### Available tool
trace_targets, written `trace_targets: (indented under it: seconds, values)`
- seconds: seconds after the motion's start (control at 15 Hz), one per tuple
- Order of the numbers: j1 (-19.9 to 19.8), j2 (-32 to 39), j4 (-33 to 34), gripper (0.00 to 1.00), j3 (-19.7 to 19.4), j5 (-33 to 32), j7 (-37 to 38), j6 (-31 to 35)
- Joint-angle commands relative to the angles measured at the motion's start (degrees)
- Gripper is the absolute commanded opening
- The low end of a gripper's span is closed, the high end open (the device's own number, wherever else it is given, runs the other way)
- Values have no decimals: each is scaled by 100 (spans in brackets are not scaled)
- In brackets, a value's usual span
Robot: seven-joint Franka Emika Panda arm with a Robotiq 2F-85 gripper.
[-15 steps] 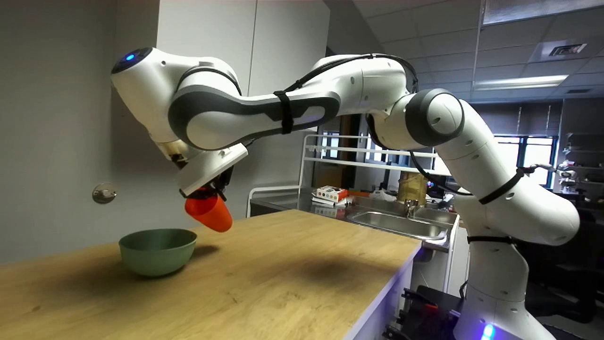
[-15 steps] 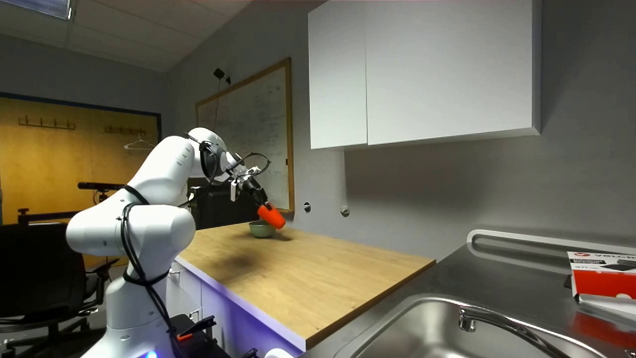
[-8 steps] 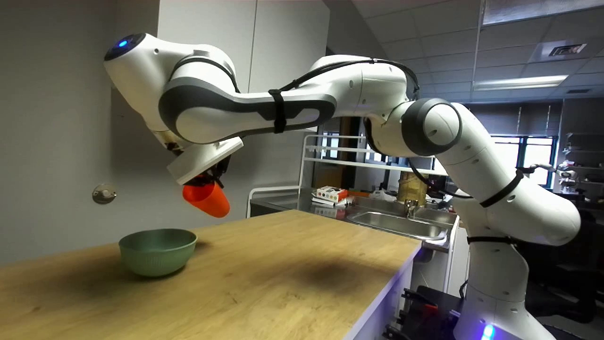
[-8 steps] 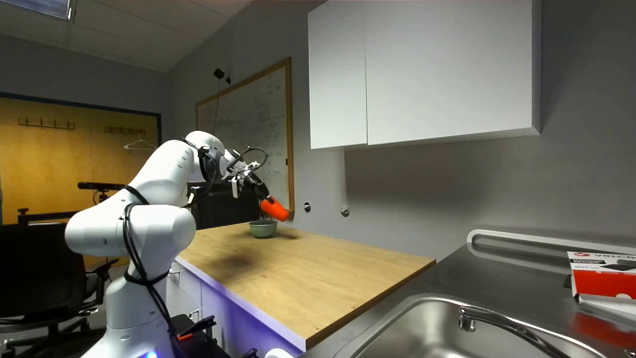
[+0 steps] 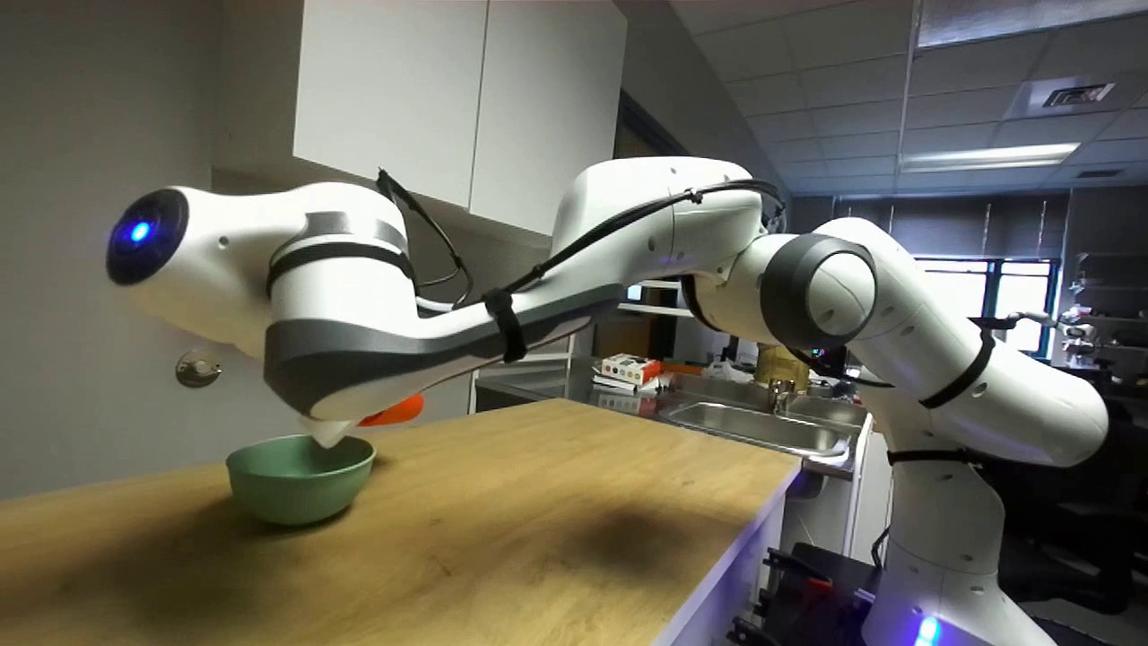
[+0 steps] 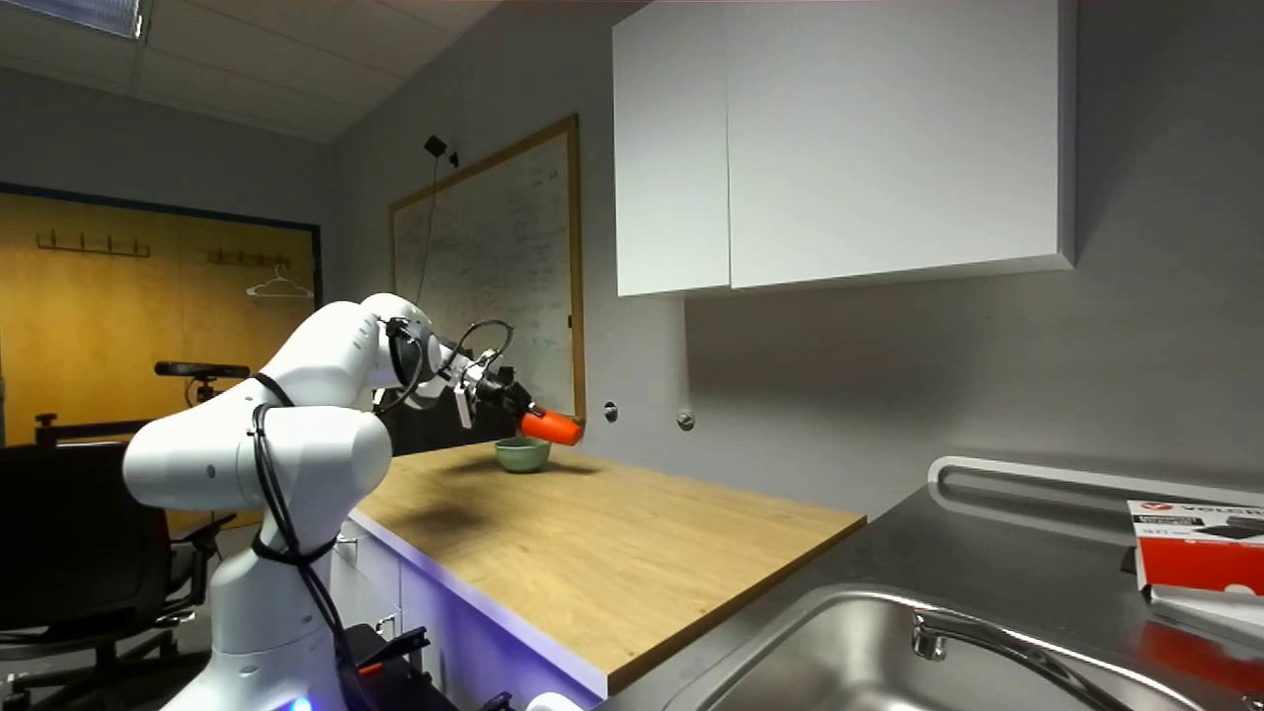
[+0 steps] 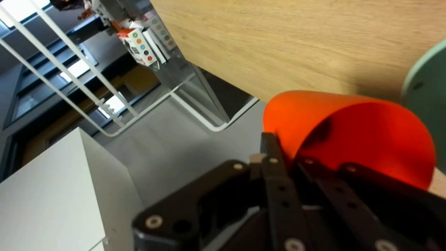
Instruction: Pour the contents in the orange cup into the bowl
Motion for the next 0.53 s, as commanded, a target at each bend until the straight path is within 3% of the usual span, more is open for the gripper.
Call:
trace_targets:
  seconds: [0.0, 0.47]
  values:
    - [299, 418, 428, 1, -258, -473, -59, -174]
    - [560, 786, 629, 1, -580, -1104, 19, -289]
